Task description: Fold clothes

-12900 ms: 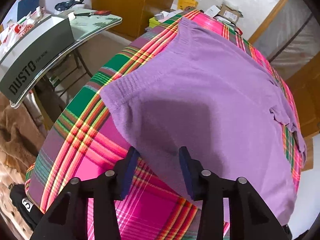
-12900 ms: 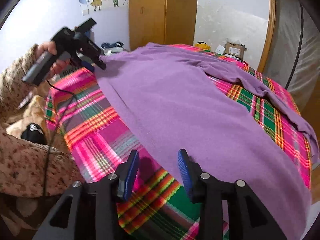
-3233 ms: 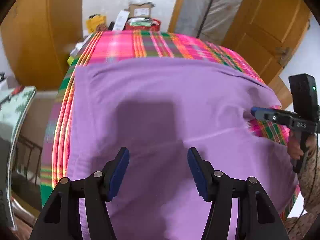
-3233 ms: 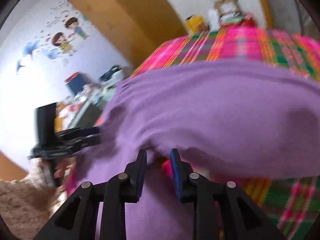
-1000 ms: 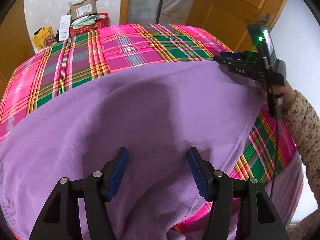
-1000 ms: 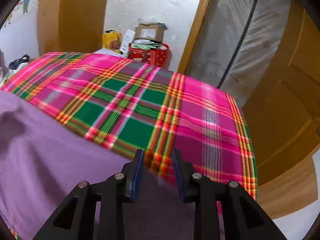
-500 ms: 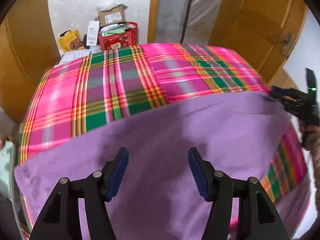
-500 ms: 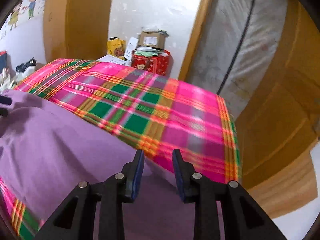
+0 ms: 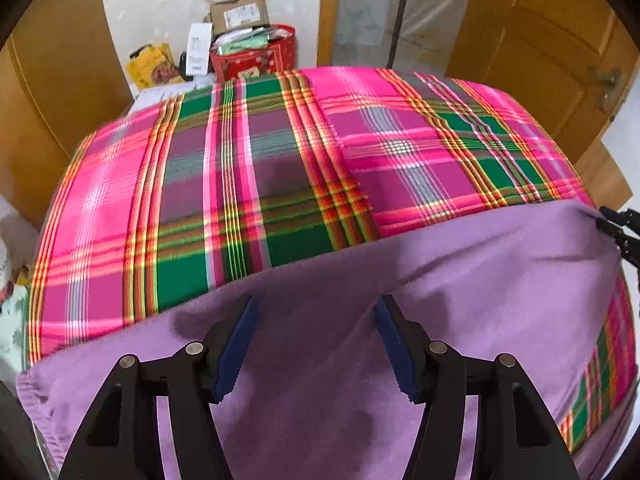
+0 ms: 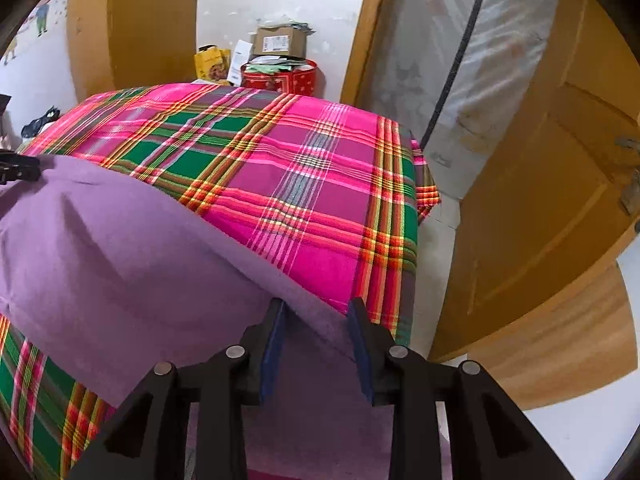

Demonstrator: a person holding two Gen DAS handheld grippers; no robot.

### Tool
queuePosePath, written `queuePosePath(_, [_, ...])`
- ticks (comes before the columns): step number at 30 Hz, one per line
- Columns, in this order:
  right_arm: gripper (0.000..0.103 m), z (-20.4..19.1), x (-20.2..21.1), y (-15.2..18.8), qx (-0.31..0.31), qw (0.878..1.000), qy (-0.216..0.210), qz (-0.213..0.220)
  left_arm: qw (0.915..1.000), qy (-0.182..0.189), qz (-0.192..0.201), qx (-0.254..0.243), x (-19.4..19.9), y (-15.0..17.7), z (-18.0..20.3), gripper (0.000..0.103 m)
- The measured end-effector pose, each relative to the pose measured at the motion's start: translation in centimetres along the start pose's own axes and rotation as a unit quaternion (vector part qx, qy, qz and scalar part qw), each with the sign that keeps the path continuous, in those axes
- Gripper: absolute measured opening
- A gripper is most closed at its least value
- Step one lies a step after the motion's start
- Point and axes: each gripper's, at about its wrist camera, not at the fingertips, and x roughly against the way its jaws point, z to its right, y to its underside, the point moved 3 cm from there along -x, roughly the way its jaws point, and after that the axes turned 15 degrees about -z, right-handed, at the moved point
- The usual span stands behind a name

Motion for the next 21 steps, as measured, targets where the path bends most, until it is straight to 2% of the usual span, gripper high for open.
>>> queuePosePath(1, [0.032, 0.1, 0.0, 0.0, -0.001, 1.000, -0.006, 0.001, 1.0000, -0.001, 0.000, 0.002, -0.1, -0.1, 0.0, 0.064])
queuePosePath(2, [0.020, 0.2, 0.1, -0.1, -0.005, 1.000, -0.014, 0.002, 1.0000, -0.003, 0.002, 0.003, -0.1, -0.2, 0.1, 0.064])
queuePosePath(3, [0.004, 0.4, 0.2, -0.1, -0.010, 1.000, -0.022, 0.003, 1.0000, -0.006, 0.005, 0.004, -0.1, -0.3, 0.1, 0.064])
queuePosePath(8, [0.004, 1.6, 1.4, -1.0, -0.031, 0.999, -0.020, 0.027, 0.9993, -0.031, 0.019, 0.010, -0.3, -0.7, 0.4, 0.064])
queuePosePath(10, [0.004, 2.2, 1.0, -1.7, -0.043, 0.999, -0.018, 0.022, 0.9987, -0.042, 0.025, 0.014, -0.4, -1.1, 0.6, 0.064])
queuePosePath(13, [0.009, 2.3, -0.7, -2.8, -0.049, 0.999, 0.004, -0.009, 0.9978, -0.051, 0.036, 0.023, -0.6, -1.6, 0.7, 0.064])
queuePosePath(17, [0.010, 1.9, -1.0, -2.9, -0.048, 0.998, 0.041, 0.004, 0.9970, -0.049, 0.047, 0.038, -1.0, -2.4, 0.4, 0.065])
queuePosePath(20, [0.029, 2.2, -0.9, -2.7, -0.063, 0.996, 0.059, 0.012, 0.9957, -0.051, 0.053, 0.056, -1.2, -3.2, -0.1, 0.066])
queuePosePath(21, [0.029, 2.3, -0.9, -2.8, -0.069, 0.996, 0.061, 0.012, 0.9950, -0.053, 0.053, 0.066, -1.3, -3.5, -0.4, 0.066])
